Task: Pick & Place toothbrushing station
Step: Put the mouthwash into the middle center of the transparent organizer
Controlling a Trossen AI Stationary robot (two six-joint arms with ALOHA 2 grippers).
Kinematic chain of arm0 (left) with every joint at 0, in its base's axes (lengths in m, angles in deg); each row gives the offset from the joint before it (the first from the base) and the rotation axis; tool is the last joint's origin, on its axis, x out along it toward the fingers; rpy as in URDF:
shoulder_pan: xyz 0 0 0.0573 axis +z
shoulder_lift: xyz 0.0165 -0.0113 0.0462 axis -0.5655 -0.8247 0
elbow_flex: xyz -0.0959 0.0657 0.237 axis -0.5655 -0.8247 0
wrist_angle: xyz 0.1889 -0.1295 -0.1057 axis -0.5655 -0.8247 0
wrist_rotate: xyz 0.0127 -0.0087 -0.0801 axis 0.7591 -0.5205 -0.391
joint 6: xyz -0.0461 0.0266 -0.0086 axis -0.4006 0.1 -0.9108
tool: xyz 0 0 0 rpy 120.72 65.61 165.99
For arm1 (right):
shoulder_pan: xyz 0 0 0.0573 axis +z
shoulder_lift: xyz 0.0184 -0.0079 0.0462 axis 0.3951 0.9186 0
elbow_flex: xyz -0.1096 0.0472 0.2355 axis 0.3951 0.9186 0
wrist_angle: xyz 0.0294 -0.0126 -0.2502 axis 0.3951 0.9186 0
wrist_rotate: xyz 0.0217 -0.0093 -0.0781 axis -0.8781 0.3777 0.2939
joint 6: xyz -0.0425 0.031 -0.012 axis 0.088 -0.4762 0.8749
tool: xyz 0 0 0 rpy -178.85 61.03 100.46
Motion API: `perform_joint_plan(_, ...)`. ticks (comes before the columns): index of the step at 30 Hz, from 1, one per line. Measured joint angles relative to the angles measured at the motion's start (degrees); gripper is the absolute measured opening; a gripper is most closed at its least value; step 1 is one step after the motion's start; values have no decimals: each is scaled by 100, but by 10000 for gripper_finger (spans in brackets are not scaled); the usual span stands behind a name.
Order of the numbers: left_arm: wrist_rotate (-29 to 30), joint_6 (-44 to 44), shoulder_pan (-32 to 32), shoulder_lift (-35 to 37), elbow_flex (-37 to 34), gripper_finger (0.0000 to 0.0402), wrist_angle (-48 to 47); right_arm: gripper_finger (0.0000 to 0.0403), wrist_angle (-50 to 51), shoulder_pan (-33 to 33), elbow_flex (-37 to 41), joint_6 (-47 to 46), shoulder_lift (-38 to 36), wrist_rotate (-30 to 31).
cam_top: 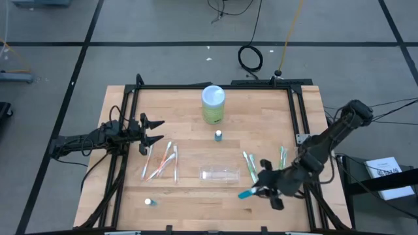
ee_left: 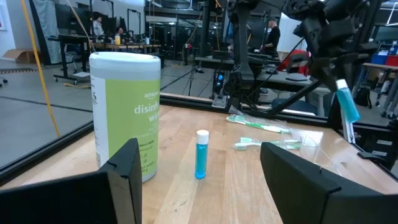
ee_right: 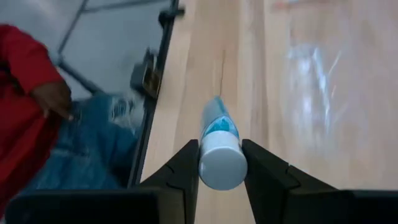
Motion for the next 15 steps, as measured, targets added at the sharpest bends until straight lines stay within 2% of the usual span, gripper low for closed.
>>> perform_joint_plan(2,0,0,-1,0,-1,232,0,92,-204,-250,0,345,29,-62)
perform_joint_plan(9,0,0,-1,0,0,232,1,92,-831,-1080,-8,1465,31,-992)
perform_joint_plan(15,2,0,0,0,0,232,0,92,-273,-1554,-580,1900,351,-1412)
